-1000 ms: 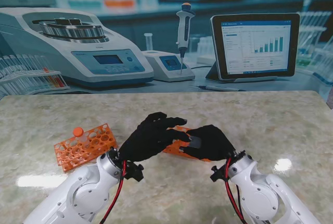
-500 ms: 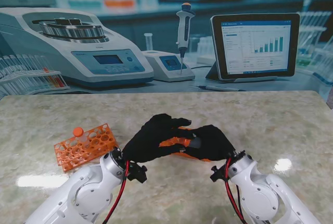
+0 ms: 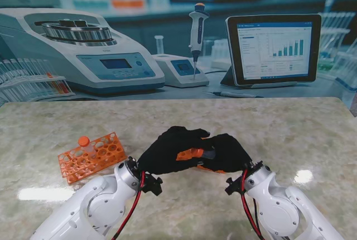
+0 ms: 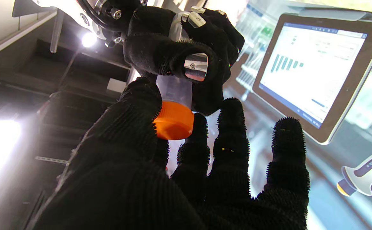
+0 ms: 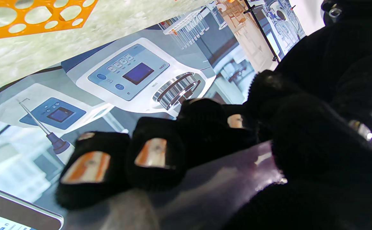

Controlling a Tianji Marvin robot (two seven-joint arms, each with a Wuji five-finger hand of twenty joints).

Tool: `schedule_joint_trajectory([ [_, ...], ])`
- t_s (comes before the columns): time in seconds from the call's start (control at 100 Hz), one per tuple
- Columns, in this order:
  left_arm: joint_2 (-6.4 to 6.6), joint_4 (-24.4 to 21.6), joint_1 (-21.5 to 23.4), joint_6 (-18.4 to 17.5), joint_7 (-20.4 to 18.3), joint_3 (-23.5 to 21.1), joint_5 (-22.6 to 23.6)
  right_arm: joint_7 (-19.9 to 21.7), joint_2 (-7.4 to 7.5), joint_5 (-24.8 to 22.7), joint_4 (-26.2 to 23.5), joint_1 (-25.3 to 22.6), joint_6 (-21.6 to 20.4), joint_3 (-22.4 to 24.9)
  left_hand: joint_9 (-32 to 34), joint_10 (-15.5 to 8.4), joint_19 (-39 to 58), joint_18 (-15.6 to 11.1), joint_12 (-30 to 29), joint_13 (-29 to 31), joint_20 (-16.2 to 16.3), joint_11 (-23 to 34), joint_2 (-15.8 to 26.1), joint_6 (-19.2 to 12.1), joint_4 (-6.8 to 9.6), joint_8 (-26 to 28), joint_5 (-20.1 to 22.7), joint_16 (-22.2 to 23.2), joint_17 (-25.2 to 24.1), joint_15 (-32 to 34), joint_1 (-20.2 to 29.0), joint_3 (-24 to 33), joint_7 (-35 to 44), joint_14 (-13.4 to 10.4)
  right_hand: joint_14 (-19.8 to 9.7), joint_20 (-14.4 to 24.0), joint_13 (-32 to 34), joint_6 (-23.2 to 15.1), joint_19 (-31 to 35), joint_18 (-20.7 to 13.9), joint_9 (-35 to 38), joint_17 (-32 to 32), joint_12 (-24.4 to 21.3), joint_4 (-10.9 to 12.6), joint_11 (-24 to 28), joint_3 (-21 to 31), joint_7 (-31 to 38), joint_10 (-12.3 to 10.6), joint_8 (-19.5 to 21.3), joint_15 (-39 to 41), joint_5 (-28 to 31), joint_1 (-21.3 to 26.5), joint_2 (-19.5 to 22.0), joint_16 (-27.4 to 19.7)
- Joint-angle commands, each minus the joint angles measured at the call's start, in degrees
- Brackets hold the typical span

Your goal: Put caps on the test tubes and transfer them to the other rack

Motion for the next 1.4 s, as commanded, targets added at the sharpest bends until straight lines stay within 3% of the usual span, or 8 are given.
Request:
schedule_joint_trajectory([
  [0.0, -0.17, 0.2, -0.2, 0.2, -0.2, 0.3, 0.4, 0.0, -0.21, 0.3, -0.6, -0.4, 0.0, -0.3, 1.0, -0.1, 3.6, -2.7, 1.1, 1.4, 3.5, 0.7, 0.4, -2.6, 0.29, 1.3, -0.1, 2.2, 0.8, 2.3, 3.8, 2.8, 1.9, -3.1, -7.0, 3.3, 1.1, -1.1, 14.7, -3.4, 2.3, 3.6, 1.0, -1.2, 0.3, 0.1, 2.9, -0.8, 1.5, 10.7, 2.5, 0.5, 0.9, 3.6],
  [0.11, -0.12, 0.4, -0.5, 0.3, -0.4, 0.7, 0.5, -0.1, -0.26, 0.5, -0.7, -0.4, -0.2, -0.5, 1.5, -0.4, 7.7, -3.7, 1.3, 2.5, 6.0, 1.0, 1.6, -2.6, 0.8, 1.6, -0.1, 5.9, 2.3, 5.6, 6.2, 3.4, 2.8, -4.2, -7.0, 3.3, 1.1, -1.1, 14.7, -3.4, 2.3, 3.6, 1.0, -1.2, 0.2, 0.1, 2.9, -0.8, 1.5, 10.7, 2.5, 0.5, 0.8, 3.6],
  [0.15, -0.1, 0.4, -0.5, 0.3, -0.6, 0.7, 0.4, -0.2, -0.27, 0.6, -0.7, -0.4, -0.3, -0.6, 1.8, -0.9, 9.6, -4.3, 1.9, 3.4, 7.5, 1.5, 1.3, -2.9, 0.65, 2.0, 0.0, 15.8, 3.1, 6.1, 8.6, 1.9, 3.5, -4.5, -7.0, 3.3, 1.1, -1.1, 14.7, -3.4, 2.3, 3.6, 1.0, -1.2, 0.2, 0.1, 2.9, -0.8, 1.5, 10.7, 2.5, 0.4, 0.9, 3.6],
  [0.24, -0.09, 0.4, -0.5, 0.3, -1.1, 0.8, -0.3, -0.3, -0.31, 0.8, -0.8, -0.5, -0.5, -0.8, 2.7, -1.5, 14.6, -5.7, 2.7, 6.9, 10.2, 2.3, 3.1, -2.6, 1.67, 3.3, 0.3, 24.4, 5.8, 6.9, 14.1, -1.5, 4.9, -4.9, -7.0, 3.3, 1.1, -1.1, 14.7, -3.4, 2.3, 3.6, 1.0, -1.2, 0.2, 0.1, 2.9, -0.8, 1.5, 10.7, 2.5, 0.3, 0.9, 3.6],
  [0.46, 0.09, 0.1, -0.6, 0.8, -3.4, 1.0, -2.8, -0.7, -0.41, 1.1, -0.7, -0.6, -1.2, -1.1, 8.0, -2.0, 29.1, -10.1, 18.3, 9.4, 15.7, 5.4, 11.3, 0.3, -0.16, 6.1, 1.4, 31.1, 14.9, 23.0, 17.6, 4.6, 9.4, -7.7, -7.0, 3.3, 1.1, -1.6, 14.7, -3.4, 2.2, 3.6, 0.9, -1.5, 0.0, -0.2, 2.6, -0.8, 1.4, 10.7, 2.1, 0.1, 1.1, 3.6],
  [0.68, 0.32, -0.5, -1.0, 1.5, -6.4, 1.1, -6.3, -1.2, -0.49, 1.2, -0.5, -0.8, -2.2, -1.2, 13.8, 0.6, 36.9, -11.4, 33.4, 12.4, 19.4, 13.0, 12.7, 1.2, -2.65, 15.6, 1.6, 29.9, 22.3, 35.9, 17.7, 11.7, 21.0, -11.0, -6.8, 3.1, 1.1, -3.2, 14.3, -3.5, 2.1, 3.5, 0.4, -2.6, -1.7, -2.2, 1.4, -0.2, 1.1, 10.3, 1.2, -0.6, 1.4, 3.4],
  [1.08, 0.28, -1.1, -0.6, 0.7, -6.1, -0.1, -6.2, -1.1, -0.43, 1.2, -0.3, -1.1, -2.7, -1.1, 19.0, -1.3, 41.7, -9.5, 32.0, 17.8, 22.4, 20.2, 14.0, -1.7, -1.3, 27.2, 2.9, 29.5, 28.9, 44.8, 17.7, 12.4, 31.8, -13.4, -1.8, 1.6, 1.0, -2.8, 10.0, -1.3, -0.4, 2.7, -0.9, -4.1, -6.8, -5.7, -3.1, 2.5, -2.8, 4.6, -0.7, -2.3, 3.3, 0.4],
  [1.39, 0.23, -1.3, -0.6, 0.4, -6.2, -0.3, -6.7, -1.2, -0.47, 1.3, -0.1, -1.0, -2.7, -1.3, 18.7, -2.8, 44.7, -9.4, 33.4, 19.5, 20.4, 28.5, 15.1, -4.9, -0.73, 36.8, 1.2, 28.7, 31.7, 47.6, 17.7, 13.4, 41.5, -15.5, 1.0, -0.2, 0.9, -2.5, 5.3, 1.7, -2.2, 1.7, -2.6, -5.5, -10.4, -7.4, -5.7, 3.8, -5.9, -0.9, -2.1, -2.4, 3.6, -2.2],
])
